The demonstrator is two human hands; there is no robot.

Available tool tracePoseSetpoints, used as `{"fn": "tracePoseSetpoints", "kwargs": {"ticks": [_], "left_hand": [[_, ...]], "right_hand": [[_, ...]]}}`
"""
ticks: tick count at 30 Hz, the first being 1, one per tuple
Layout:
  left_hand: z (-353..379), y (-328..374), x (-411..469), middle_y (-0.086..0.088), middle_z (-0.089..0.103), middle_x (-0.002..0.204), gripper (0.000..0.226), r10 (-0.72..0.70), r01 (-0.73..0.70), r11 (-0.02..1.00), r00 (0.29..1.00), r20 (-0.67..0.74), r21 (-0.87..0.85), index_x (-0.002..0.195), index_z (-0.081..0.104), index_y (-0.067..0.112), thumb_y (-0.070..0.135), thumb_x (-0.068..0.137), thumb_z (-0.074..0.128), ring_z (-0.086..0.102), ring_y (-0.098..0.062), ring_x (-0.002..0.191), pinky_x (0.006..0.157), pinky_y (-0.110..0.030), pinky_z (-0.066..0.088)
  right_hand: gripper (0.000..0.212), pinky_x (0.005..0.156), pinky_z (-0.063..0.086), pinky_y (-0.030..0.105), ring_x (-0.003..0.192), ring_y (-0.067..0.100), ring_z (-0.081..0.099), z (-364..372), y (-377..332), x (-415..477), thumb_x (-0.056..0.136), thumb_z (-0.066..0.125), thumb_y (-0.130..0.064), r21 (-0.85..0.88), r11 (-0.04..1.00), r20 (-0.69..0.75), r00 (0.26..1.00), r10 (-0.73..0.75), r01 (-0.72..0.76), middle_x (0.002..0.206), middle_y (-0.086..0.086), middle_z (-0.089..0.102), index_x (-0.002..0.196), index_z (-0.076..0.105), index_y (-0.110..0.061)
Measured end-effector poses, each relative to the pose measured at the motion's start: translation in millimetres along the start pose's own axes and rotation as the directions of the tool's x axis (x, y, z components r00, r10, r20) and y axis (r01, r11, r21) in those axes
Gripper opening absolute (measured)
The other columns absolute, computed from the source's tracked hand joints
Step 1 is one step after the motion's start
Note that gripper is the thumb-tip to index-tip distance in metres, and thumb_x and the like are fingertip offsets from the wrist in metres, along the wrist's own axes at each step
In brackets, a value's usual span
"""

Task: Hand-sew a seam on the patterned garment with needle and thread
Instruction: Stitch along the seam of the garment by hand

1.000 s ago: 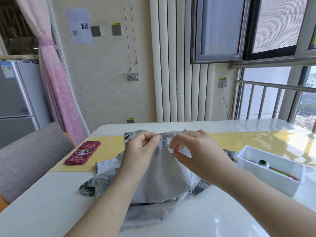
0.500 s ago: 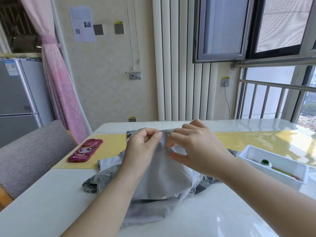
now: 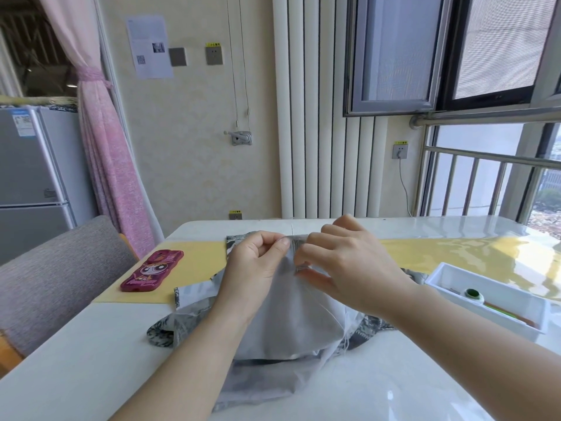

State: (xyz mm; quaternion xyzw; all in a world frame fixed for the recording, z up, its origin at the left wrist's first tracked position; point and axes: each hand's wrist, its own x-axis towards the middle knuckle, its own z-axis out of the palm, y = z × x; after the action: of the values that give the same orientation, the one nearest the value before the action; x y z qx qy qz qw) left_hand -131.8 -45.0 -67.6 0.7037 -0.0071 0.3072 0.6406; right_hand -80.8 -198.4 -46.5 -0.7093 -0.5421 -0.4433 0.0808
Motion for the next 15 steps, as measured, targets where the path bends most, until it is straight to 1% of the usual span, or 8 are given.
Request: {"fn": "tracePoseSetpoints", "kwargs": {"ticks": [2, 5, 7, 10, 13, 15], "left_hand": [[-0.9, -0.1, 0.6, 0.005, 0.067, 0.078, 0.009, -0.003, 0.003, 1.000, 1.000, -0.003, 0.006, 0.083, 0.066, 0.014, 0.013, 0.091, 0.062, 0.058, 0.001, 0.073, 0.070, -0.008, 0.043], [-1.6, -0.7, 2.1, 0.004, 0.068, 0.081, 0.008, -0.010, 0.010, 1.000, 1.000, -0.007, -0.004, 0.083, 0.066, 0.015, 0.014, 0.090, 0.062, 0.060, -0.003, 0.076, 0.074, -0.014, 0.045], [-1.8, -1.0, 2.5, 0.004, 0.069, 0.081, 0.009, -0.007, 0.007, 1.000, 1.000, -0.005, -0.004, 0.083, 0.066, 0.015, 0.013, 0.090, 0.062, 0.060, -0.004, 0.077, 0.075, -0.015, 0.046], [-1.9, -1.6, 2.7, 0.006, 0.069, 0.081, 0.009, -0.003, 0.003, 1.000, 1.000, -0.002, 0.003, 0.083, 0.066, 0.016, 0.014, 0.090, 0.062, 0.060, -0.001, 0.077, 0.074, -0.012, 0.045], [-3.2, -2.0, 2.4, 0.006, 0.069, 0.080, 0.009, 0.004, -0.004, 1.000, 1.000, 0.001, 0.013, 0.083, 0.066, 0.017, 0.015, 0.090, 0.062, 0.060, -0.001, 0.076, 0.073, -0.011, 0.044], [-4.1, -2.3, 1.9, 0.002, 0.071, 0.083, 0.008, 0.014, -0.015, 0.999, 1.000, 0.028, 0.031, 0.084, 0.067, 0.017, 0.016, 0.091, 0.061, 0.061, -0.004, 0.079, 0.074, -0.013, 0.044]], "right_hand": [[0.012, 0.065, 0.041, 0.034, 0.062, 0.018, 0.051, -0.5, 1.1, 0.2, 0.086, 0.062, -0.030, 0.007, 1.000, -0.006, 1.000, -0.022, 0.022, 0.068, -0.009, 0.055, 0.077, 0.062, -0.022], [0.014, 0.065, 0.041, 0.034, 0.063, 0.018, 0.051, -1.1, 0.9, 1.0, 0.082, 0.068, -0.035, 0.007, 0.998, 0.029, 0.997, -0.065, 0.065, 0.071, -0.009, 0.055, 0.080, 0.063, -0.022], [0.012, 0.065, 0.041, 0.034, 0.062, 0.019, 0.050, -0.6, 0.2, 2.4, 0.082, 0.068, -0.033, 0.005, 0.997, 0.036, 0.997, -0.075, 0.075, 0.071, -0.009, 0.055, 0.080, 0.065, -0.022], [0.012, 0.064, 0.041, 0.035, 0.061, 0.019, 0.049, 0.0, 0.3, 3.2, 0.088, 0.061, -0.026, 0.012, 0.998, -0.005, 0.998, -0.066, 0.066, 0.069, -0.008, 0.055, 0.078, 0.065, -0.021], [0.013, 0.064, 0.038, 0.031, 0.060, 0.018, 0.049, -0.2, 1.1, 5.7, 0.088, 0.061, -0.023, 0.013, 1.000, -0.040, 0.999, -0.018, 0.019, 0.068, -0.009, 0.054, 0.076, 0.064, -0.021], [0.013, 0.065, 0.037, 0.031, 0.060, 0.017, 0.051, 0.6, 0.0, 9.1, 0.087, 0.062, -0.023, 0.054, 0.995, -0.066, 0.994, 0.089, -0.085, 0.067, -0.009, 0.055, 0.075, 0.065, -0.022]]}}
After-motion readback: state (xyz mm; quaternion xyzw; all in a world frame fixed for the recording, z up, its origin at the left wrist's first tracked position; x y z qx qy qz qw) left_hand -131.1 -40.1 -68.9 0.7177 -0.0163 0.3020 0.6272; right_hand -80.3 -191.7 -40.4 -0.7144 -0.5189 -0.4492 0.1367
